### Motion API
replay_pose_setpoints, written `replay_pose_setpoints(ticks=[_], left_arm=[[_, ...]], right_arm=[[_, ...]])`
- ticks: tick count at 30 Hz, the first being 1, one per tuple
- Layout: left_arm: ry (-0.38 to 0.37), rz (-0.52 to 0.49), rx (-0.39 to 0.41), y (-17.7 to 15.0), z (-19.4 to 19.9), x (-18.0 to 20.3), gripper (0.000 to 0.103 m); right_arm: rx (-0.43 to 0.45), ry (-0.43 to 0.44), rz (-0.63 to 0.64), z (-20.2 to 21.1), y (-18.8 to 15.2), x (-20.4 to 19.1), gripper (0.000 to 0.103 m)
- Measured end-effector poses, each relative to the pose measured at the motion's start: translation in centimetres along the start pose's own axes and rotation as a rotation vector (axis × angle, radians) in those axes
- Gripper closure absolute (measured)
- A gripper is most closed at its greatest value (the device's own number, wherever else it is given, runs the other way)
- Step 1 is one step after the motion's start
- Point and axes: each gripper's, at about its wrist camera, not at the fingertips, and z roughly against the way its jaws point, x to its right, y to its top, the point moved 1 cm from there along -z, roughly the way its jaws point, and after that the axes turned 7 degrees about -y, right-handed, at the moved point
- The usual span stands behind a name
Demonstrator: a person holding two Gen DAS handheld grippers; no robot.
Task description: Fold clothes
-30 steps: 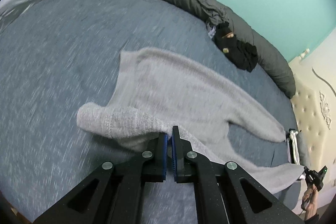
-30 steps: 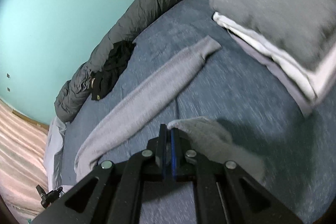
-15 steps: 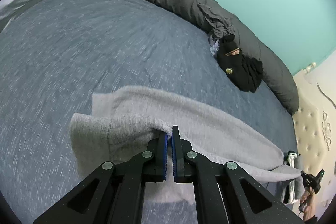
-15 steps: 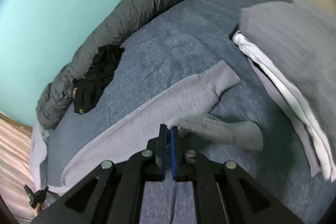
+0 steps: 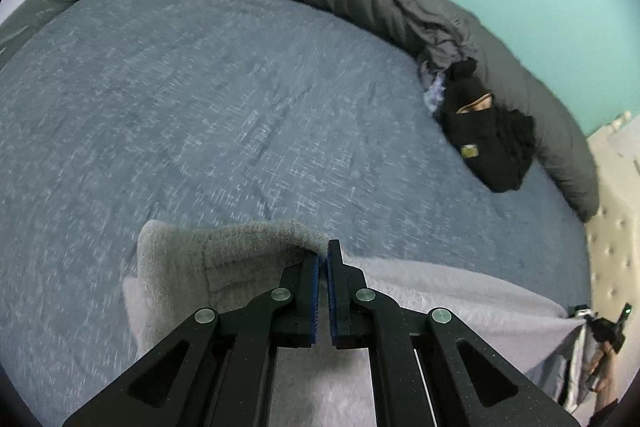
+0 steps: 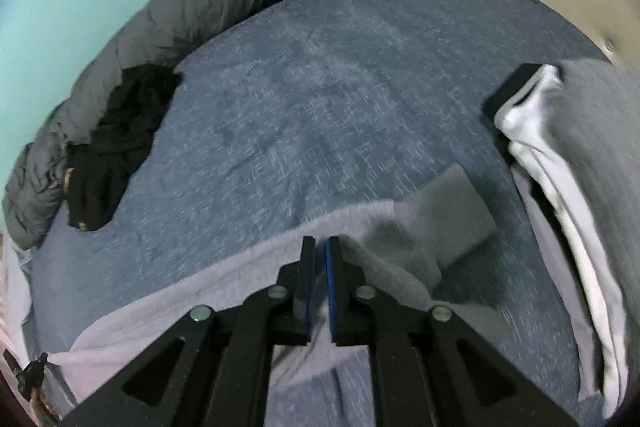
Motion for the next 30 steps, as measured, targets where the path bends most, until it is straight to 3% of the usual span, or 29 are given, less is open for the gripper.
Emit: replay_pose_setpoints(ticks=[3, 5, 11, 13, 14, 19, 21, 25, 30], left_arm=[[0.047, 0.003, -0.023, 0.0, -3.0, -0.2, 0.095], [0.065, 0.003, -0.027, -0.3, -4.2, -0.5, 0.095], [0.061, -0.014, 0.041, -1.2, -4.1, -0.7, 0.089], [0.062, -0.048, 0.078, -1.8, -3.0, -0.4, 0.080], [0.064, -0.067, 0.094, -2.2, -2.4, -0.2, 0.072], [0.029, -0.078, 0.137, -4.3, 0.2, -0.7, 0.069], [0.015, -0.065, 0.130, -5.6, 0.6, -1.1, 0.061], [0.006, -0.069, 0.124, -8.5, 1.1, -1.6, 0.060], [-0.027, -0.088, 0.153, -12.8, 1.9, -1.6, 0.060]], right_arm=[[0.034, -0.044, 0.043, -1.2, 0.8, -0.6, 0.078], [0.086, -0.052, 0.068, -0.9, 1.1, -0.1, 0.057], [0.215, -0.011, 0.078, 1.1, 0.9, 3.3, 0.056], [0.220, 0.027, 0.075, 1.3, -0.1, 4.4, 0.056], [0.220, 0.037, 0.065, 1.2, -0.8, 5.0, 0.056], [0.177, 0.111, -0.001, -0.7, -4.9, 8.4, 0.056], [0.137, 0.131, -0.050, -2.2, -6.2, 9.6, 0.056], [0.116, 0.175, -0.189, -3.7, -8.2, 11.9, 0.056], [0.076, 0.192, -0.273, -5.2, -9.4, 13.1, 0.056]])
